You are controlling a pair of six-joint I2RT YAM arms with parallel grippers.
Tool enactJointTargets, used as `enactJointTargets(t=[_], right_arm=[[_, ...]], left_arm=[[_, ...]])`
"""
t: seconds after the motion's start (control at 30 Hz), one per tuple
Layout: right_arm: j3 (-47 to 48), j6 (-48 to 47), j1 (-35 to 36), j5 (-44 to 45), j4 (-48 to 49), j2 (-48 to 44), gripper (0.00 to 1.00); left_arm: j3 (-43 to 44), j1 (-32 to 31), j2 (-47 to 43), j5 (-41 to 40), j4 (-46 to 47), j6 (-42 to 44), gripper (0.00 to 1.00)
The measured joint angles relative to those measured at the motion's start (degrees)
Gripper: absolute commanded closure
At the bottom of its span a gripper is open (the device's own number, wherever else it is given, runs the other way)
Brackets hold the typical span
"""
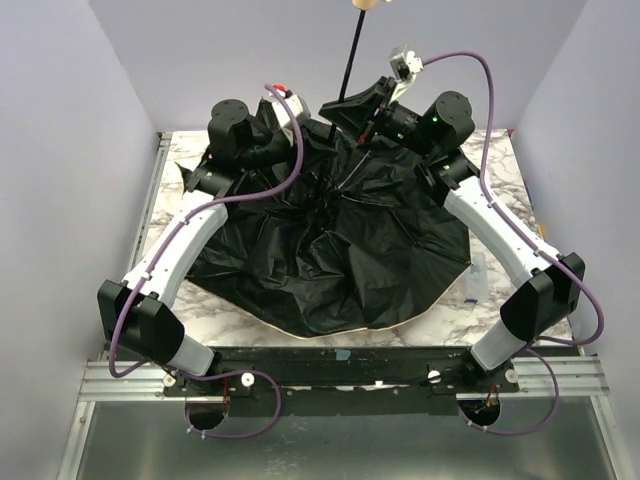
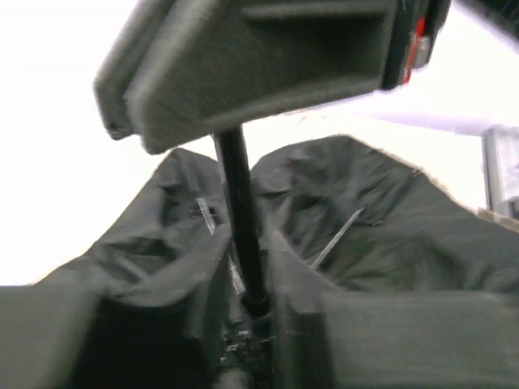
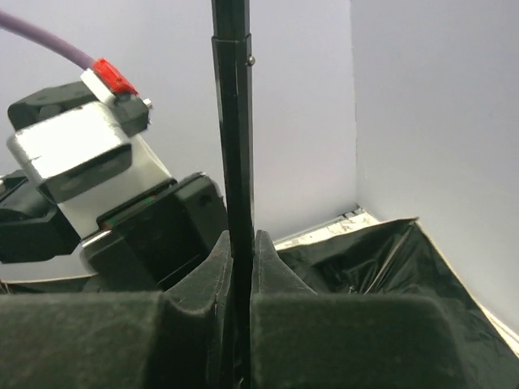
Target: Open the umbrella
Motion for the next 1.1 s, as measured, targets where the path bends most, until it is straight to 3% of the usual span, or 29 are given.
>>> enactJointTargets(t=[0.07, 0.2, 0.47, 0.83, 1.1], right_arm=[[0.02, 0.59, -0.13, 0.96, -0.02, 0.13, 1.0], [0.24, 0.5, -0.26, 2.95, 0.02, 0.11, 1.0], [0.24, -1.51, -0.26, 5.64, 0.0, 0.09, 1.0], [1.27, -2.25, -1.66, 5.57, -4.13, 1.53, 1.0], [2.29, -3.98, -4.22, 5.51, -3.67, 1.55, 1.0]], left_arm=[[-0.48, 0.0, -0.31, -1.51, -1.66, 2.95, 0.36], [-4.7, 0.96, -1.73, -3.72, -5.01, 7.26, 0.23], [-13.35, 6.58, -5.44, -6.01, -15.37, 16.85, 0.1], [-20.02, 14.62, -10.23, -5.68, -17.73, 27.19, 0.05], [-20.06, 17.86, -8.68, -5.44, -20.72, 29.9, 0.09]])
